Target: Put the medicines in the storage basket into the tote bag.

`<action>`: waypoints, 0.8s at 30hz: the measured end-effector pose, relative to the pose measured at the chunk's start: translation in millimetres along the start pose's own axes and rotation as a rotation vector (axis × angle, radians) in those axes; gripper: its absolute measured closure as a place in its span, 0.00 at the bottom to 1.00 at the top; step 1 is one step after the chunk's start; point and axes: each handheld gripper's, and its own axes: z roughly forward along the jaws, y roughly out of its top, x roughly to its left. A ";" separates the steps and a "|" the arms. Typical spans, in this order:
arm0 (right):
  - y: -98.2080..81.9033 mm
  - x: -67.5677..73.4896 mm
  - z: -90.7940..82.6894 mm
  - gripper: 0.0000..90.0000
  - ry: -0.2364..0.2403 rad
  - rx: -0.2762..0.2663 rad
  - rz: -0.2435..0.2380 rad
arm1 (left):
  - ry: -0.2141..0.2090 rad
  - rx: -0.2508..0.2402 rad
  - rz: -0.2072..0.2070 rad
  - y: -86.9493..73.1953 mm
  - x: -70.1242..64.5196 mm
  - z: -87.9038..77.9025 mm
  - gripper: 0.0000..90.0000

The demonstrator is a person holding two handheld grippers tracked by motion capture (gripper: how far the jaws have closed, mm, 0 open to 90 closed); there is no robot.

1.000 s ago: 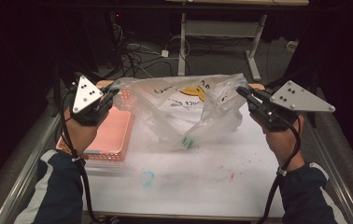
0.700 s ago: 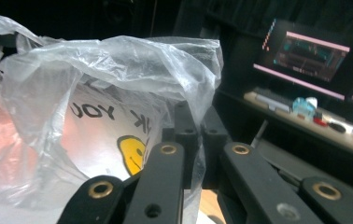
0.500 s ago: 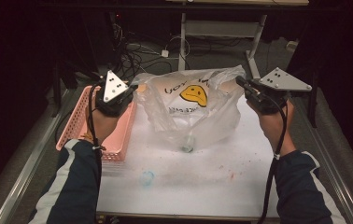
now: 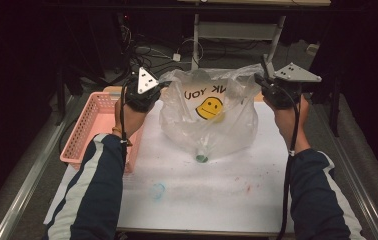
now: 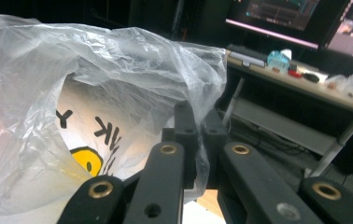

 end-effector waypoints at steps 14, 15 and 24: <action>2.0 -18.5 43.7 1.00 -0.114 0.034 0.032 | 0.040 -0.019 -0.045 13.4 3.7 42.6 0.96; 4.9 -19.1 43.3 1.00 -0.122 0.023 0.030 | 0.039 -0.033 -0.052 17.1 4.7 40.6 0.96; 51.9 -15.3 17.4 1.00 -0.094 -0.077 0.023 | 0.071 -0.102 -0.032 46.1 11.8 21.1 0.96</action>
